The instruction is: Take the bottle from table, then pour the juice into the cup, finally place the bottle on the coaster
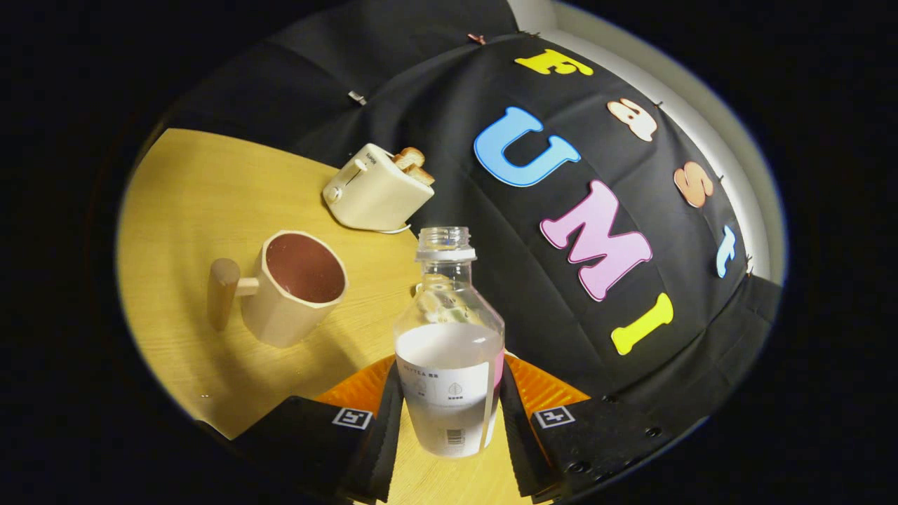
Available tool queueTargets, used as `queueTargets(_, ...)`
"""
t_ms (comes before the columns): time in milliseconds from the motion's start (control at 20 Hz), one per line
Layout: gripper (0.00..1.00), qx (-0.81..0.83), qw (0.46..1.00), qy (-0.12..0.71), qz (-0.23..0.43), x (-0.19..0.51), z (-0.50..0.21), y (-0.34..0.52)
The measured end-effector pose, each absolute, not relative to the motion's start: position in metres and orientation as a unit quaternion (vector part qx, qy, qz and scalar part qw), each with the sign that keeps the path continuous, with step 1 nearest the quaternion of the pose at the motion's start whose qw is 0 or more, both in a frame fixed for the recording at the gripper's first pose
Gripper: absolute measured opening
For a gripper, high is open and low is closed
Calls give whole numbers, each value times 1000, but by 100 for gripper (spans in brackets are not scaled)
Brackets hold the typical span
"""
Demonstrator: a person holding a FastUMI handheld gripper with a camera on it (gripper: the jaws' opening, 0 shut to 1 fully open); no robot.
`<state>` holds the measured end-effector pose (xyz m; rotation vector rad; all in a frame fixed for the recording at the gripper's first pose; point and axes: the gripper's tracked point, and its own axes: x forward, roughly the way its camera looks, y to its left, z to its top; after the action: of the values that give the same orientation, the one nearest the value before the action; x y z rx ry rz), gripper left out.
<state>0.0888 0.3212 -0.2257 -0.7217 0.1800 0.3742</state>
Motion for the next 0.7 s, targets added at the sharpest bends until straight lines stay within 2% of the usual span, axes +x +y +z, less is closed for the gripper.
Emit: queueTargets(700, 68, -517, 826, 84, 209, 92, -250, 344)
